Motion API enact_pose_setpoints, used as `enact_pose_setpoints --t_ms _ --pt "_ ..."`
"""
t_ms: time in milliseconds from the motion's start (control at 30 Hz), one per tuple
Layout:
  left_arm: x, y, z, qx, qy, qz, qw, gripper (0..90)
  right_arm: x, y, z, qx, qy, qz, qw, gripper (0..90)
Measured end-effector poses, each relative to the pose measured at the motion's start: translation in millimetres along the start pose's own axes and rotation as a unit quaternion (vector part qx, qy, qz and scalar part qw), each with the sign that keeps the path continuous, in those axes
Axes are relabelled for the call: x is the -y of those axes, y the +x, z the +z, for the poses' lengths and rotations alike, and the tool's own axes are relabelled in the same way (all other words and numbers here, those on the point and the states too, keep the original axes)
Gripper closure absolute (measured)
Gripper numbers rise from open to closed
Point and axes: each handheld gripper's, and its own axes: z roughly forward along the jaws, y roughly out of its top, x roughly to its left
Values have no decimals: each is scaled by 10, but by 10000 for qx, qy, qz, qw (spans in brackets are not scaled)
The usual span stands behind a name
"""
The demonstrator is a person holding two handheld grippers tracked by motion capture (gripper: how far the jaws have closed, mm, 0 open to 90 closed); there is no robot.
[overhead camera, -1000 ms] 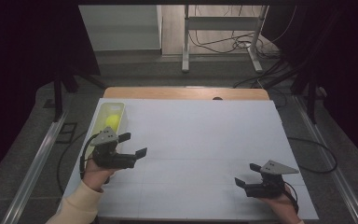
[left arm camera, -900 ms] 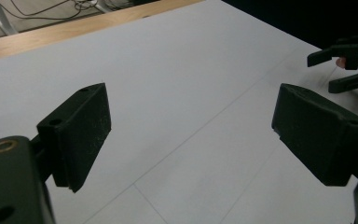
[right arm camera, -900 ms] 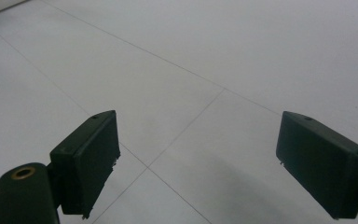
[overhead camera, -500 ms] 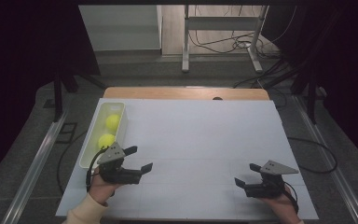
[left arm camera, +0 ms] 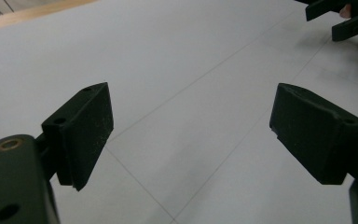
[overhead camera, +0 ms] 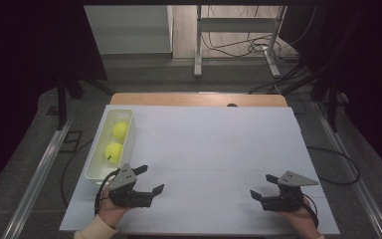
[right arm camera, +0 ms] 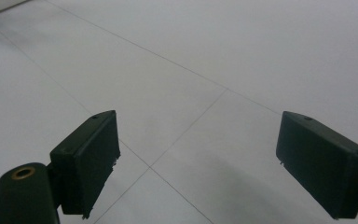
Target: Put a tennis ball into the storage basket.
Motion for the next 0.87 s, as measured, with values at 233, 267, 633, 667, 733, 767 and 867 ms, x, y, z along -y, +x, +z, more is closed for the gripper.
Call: enact_pose_setpoints --t_ms 233,267,633,667,733,767,867 --pt "225 16 67 -17 218 -183 9996 144 1 4 0 -14 10 -21 10000 135" --pt "252 22 76 -51 240 -167 9996 143 1 4 0 -17 7 -21 10000 135" --pt "305 92 103 -111 258 -164 9995 144 3 13 3 -79 -11 -66 9999 135" --pt "306 95 104 -105 262 -169 9995 143 2 12 2 -78 -2 -69 9999 134" --pt "308 100 105 -121 269 -172 9994 143 4 14 3 -85 -5 -68 9999 134" --pt "311 100 104 -128 270 -173 9994 143 4 14 3 -85 -5 -68 9999 135" --pt "312 97 102 -134 273 -161 9994 143 4 15 3 -75 11 -73 9999 134"
